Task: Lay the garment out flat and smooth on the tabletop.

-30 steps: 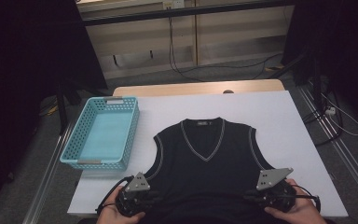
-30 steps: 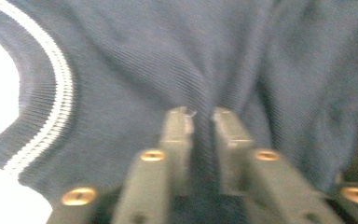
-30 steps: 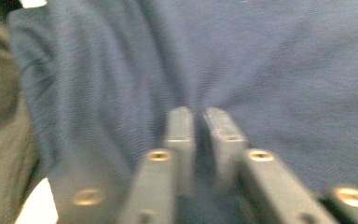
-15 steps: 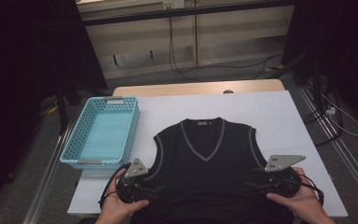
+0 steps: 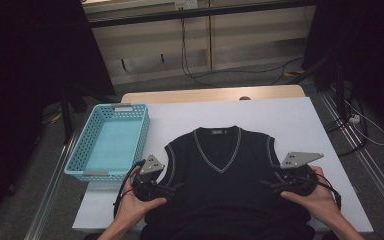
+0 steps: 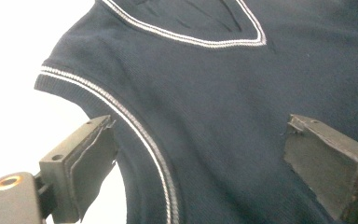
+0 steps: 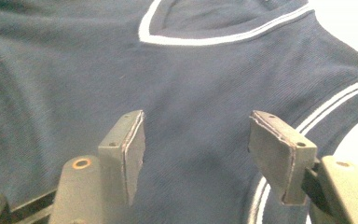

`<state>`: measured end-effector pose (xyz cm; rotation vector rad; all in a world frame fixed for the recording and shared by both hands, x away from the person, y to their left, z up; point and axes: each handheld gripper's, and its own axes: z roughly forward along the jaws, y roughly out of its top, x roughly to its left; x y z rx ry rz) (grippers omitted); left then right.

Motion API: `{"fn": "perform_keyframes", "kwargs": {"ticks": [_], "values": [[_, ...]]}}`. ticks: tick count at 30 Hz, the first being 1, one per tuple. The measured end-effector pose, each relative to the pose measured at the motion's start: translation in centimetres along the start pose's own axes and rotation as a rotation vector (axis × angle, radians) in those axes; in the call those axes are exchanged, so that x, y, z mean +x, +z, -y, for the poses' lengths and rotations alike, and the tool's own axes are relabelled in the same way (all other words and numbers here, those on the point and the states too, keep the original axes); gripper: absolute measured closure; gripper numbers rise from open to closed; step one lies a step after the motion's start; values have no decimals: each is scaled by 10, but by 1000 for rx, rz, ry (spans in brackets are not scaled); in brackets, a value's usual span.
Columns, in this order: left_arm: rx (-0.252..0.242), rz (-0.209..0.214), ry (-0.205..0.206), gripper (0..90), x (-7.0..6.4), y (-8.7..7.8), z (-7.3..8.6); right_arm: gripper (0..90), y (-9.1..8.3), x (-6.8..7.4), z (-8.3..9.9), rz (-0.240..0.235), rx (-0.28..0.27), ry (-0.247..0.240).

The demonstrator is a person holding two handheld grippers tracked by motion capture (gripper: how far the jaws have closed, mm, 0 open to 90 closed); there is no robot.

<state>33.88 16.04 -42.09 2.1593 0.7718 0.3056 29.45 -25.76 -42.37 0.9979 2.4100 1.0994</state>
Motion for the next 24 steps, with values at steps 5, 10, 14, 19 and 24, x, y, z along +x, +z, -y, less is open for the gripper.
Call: {"fn": "perform_keyframes", "kwargs": {"ticks": [5, 10, 14, 19, 24], "values": [[-20, 8, -8, 59, 10, 9, -6, 343, 9, -14, -7, 42, -8, 27], [-14, -21, -14, 53, 19, 24, -13, 318, 13, -26, -10, 71, -7, 51], [-29, -63, -29, 59, 25, 30, -21, 291, 14, -36, -13, 95, -14, 71], [-41, -87, -34, 68, 32, 37, -31, 287, 16, -48, -21, 101, -23, 78], [-49, -104, -28, 75, 39, 45, -38, 278, 22, -56, -27, 116, -17, 77]]}}
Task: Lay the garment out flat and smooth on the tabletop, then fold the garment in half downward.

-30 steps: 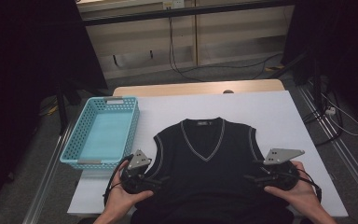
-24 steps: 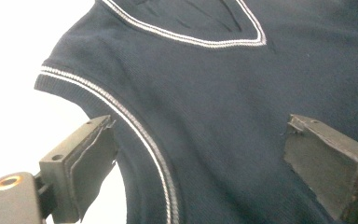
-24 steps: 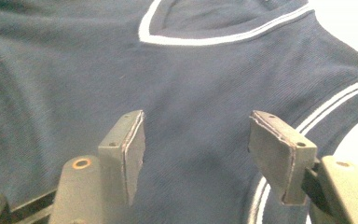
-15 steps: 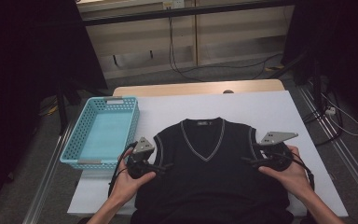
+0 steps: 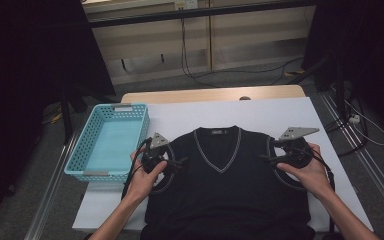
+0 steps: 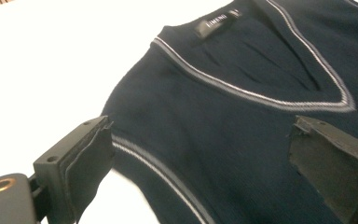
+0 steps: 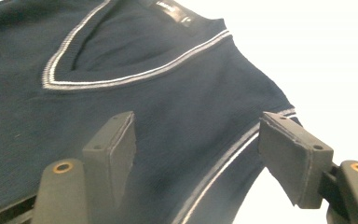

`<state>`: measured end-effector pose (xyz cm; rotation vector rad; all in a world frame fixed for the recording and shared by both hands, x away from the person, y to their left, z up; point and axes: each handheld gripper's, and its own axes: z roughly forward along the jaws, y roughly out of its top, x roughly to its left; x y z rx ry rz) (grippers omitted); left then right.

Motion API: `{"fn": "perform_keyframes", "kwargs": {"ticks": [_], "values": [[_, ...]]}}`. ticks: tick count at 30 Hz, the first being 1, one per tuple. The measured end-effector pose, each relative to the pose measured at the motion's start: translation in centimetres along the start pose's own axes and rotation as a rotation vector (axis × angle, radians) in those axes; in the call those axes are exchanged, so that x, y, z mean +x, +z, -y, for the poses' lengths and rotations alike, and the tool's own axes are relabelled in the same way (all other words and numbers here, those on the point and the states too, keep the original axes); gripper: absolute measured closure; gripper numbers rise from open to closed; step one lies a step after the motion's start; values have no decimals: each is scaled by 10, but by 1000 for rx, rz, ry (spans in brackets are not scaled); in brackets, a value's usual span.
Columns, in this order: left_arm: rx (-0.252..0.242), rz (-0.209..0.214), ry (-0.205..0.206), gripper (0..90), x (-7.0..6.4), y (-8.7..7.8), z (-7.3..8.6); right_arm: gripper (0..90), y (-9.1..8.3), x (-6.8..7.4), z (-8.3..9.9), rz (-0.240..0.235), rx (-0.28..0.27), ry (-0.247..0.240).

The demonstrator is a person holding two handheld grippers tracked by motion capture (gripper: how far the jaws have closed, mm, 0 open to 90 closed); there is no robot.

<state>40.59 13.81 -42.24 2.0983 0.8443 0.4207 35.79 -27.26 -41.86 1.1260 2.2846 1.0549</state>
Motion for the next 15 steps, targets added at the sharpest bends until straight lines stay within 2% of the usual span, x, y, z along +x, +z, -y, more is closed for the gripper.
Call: {"fn": "perform_keyframes", "kwargs": {"ticks": [3, 5, 7, 9, 11, 13, 15], "values": [[0, 13, -3, 87, 2, 2, -1, 284, 2, -7, -5, 14, -8, 5], [2, 4, 0, 78, 5, 3, -2, 284, 2, -13, -9, 18, -18, 16], [-20, -5, -2, 78, 8, 6, -5, 281, 4, -18, -14, 28, -19, 17], [-31, 6, -8, 80, 13, 11, -8, 281, 8, -21, -15, 32, -10, 26], [-21, 22, -5, 96, 17, 14, -13, 284, 16, -25, -17, 36, 9, 30], [-8, 44, -25, 94, 19, 19, -17, 287, 22, -28, -18, 47, 25, 34], [-10, 35, -17, 93, 22, 22, -20, 278, 27, -32, -20, 64, 37, 34]]}}
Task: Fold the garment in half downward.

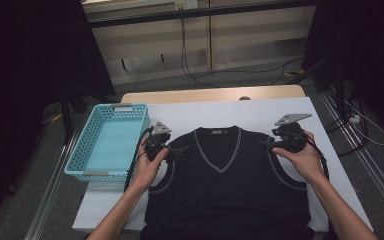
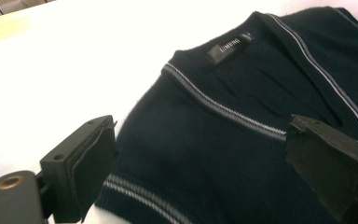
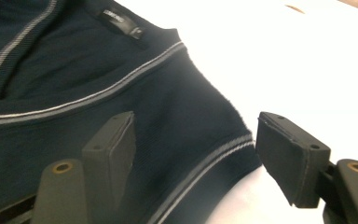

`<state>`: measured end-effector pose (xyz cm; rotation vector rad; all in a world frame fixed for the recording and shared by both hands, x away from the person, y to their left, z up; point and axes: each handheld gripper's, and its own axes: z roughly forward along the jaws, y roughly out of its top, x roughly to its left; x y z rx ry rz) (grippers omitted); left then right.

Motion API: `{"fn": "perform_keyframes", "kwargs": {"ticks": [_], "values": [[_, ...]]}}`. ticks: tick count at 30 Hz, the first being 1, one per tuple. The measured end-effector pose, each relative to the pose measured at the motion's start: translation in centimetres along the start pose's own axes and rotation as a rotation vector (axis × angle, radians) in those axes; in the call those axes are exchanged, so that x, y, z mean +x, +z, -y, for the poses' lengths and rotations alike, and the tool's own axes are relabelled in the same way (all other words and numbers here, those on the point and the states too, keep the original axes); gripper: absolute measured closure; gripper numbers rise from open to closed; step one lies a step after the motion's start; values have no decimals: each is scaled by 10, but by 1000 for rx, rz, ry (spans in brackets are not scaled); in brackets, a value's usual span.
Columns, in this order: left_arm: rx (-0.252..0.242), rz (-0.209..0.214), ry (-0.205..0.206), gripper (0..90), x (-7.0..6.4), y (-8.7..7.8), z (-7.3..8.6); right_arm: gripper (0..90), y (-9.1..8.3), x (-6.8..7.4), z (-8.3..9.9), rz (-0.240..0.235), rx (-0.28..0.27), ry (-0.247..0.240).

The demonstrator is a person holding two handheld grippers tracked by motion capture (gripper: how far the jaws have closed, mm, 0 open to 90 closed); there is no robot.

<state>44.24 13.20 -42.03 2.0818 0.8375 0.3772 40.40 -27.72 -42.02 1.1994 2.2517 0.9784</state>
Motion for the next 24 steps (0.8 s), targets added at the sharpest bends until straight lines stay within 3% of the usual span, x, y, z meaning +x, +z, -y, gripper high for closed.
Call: {"fn": "perform_keyframes", "kwargs": {"ticks": [4, 8, 11, 12, 17, 18, 20, 24], "values": [[14, -37, 6, 84, 4, 10, -3, 262, 11, -7, -8, 17, 14, 7], [26, -53, 20, 75, 10, 18, -4, 337, 23, -14, -12, 0, 25, 15], [22, -95, 17, 61, 13, 23, -8, 369, 32, -20, -13, -5, 52, 9], [6, -91, 4, 53, 15, 25, -9, 380, 35, -23, -13, -9, 59, 8], [29, -80, -6, 63, 22, 36, -9, 471, 48, -33, -9, -1, 69, 33], [28, -71, -13, 65, 22, 37, -9, 477, 50, -34, -8, 3, 69, 31], [38, -80, 11, 79, 22, 40, -10, 477, 51, -36, -6, 1, 80, 42], [31, -80, -9, 121, 22, 40, -11, 483, 56, -38, -1, -12, 98, 45]]}}
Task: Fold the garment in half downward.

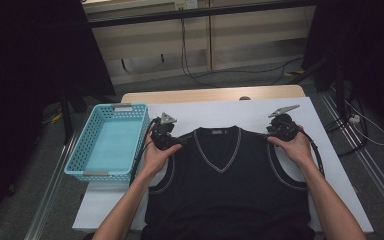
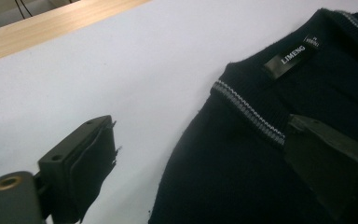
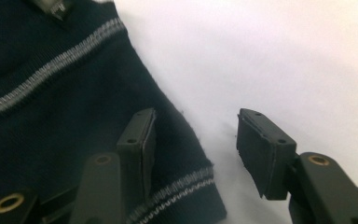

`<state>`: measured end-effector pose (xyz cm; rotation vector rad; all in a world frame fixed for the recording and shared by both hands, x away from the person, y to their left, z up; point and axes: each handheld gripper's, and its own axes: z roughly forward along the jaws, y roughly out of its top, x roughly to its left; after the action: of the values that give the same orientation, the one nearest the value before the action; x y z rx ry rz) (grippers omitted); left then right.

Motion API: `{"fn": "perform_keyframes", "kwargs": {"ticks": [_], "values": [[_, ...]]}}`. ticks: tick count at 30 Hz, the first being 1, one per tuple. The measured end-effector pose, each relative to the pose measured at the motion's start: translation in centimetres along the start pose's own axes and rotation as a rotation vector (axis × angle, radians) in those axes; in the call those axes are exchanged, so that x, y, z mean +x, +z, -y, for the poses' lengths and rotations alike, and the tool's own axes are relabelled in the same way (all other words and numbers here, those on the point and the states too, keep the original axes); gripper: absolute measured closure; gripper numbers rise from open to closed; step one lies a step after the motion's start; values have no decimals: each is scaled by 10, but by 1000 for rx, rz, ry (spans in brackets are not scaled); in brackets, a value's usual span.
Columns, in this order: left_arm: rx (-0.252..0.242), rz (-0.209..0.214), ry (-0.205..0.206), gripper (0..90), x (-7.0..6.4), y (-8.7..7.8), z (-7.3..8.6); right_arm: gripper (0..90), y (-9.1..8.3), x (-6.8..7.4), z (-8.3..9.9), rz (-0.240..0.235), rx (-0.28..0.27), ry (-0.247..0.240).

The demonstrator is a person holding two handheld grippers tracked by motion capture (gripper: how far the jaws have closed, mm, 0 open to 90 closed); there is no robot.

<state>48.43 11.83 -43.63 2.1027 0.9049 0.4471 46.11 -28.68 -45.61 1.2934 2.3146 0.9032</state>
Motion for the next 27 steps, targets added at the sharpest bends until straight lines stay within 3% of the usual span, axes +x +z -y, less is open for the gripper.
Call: {"fn": "perform_keyframes", "kwargs": {"ticks": [5, 13, 17, 19, 25, 27], "values": [[44, 3, -20, 182, 2, 5, 4, 500, 1, 1, 3, -30, -16, 24], [52, 7, -20, 198, -2, 11, 5, 694, 0, 1, 3, -70, -8, 25], [38, 13, -13, 180, -1, 11, 3, 798, -1, 6, 2, -70, 4, 7], [34, 15, -30, 181, 0, 12, 2, 838, -1, 10, 0, -69, 13, -8], [48, 22, -24, 254, 1, 12, 2, 869, -2, 11, -1, -58, 14, -11], [59, -4, -9, 258, 1, 12, 2, 872, -3, 10, -1, -33, 17, -19]]}}
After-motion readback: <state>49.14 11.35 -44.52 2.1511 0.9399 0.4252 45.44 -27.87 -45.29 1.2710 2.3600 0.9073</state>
